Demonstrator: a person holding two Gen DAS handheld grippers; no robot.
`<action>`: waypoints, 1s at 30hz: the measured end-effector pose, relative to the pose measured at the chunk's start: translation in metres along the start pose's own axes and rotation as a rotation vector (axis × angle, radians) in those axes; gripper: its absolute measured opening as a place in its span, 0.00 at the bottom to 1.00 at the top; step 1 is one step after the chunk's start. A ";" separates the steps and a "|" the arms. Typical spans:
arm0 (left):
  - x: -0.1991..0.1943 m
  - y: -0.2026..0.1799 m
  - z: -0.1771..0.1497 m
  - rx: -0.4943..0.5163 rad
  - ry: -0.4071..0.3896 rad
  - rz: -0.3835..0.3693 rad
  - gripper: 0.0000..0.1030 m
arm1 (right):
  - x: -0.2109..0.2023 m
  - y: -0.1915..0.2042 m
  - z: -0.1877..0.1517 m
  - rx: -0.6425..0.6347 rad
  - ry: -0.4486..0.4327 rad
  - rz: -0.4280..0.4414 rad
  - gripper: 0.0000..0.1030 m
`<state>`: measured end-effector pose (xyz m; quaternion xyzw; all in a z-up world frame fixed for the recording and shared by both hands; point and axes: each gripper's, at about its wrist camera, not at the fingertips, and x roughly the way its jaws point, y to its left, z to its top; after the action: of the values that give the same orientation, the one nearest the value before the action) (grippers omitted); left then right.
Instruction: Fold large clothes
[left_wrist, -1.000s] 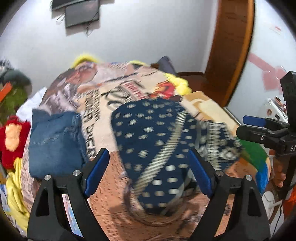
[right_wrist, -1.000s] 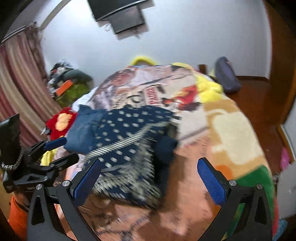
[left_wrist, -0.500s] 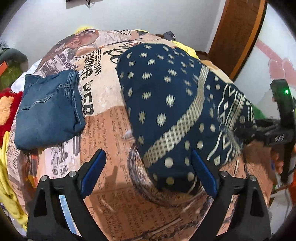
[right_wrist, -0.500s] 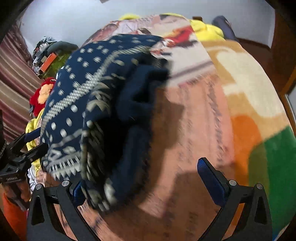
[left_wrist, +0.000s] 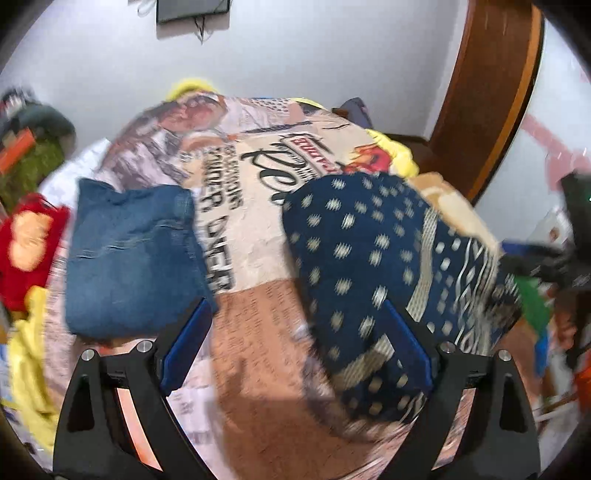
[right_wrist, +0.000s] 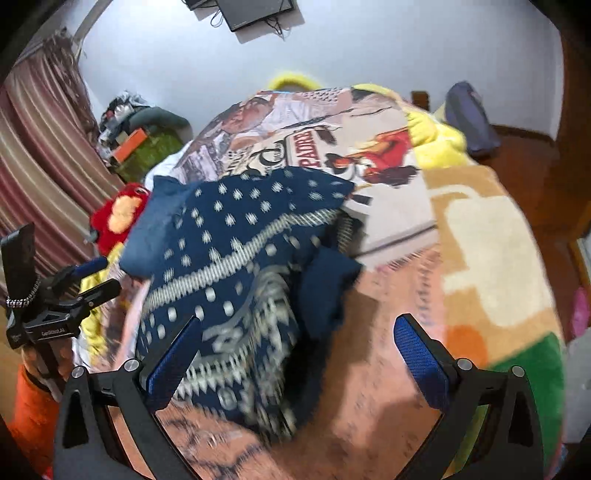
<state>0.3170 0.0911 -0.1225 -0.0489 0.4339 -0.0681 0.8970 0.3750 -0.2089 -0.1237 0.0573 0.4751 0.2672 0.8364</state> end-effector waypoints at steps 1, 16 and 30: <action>0.005 0.002 0.004 -0.019 0.012 -0.030 0.90 | 0.009 0.000 0.004 0.011 0.013 0.019 1.00; 0.124 0.023 0.030 -0.260 0.237 -0.381 0.93 | 0.144 -0.046 0.034 0.196 0.245 0.350 0.87; 0.091 0.011 0.032 -0.237 0.152 -0.418 0.49 | 0.122 -0.007 0.048 0.128 0.165 0.335 0.31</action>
<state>0.3987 0.0875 -0.1746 -0.2372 0.4857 -0.2043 0.8162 0.4672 -0.1456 -0.1932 0.1662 0.5420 0.3756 0.7331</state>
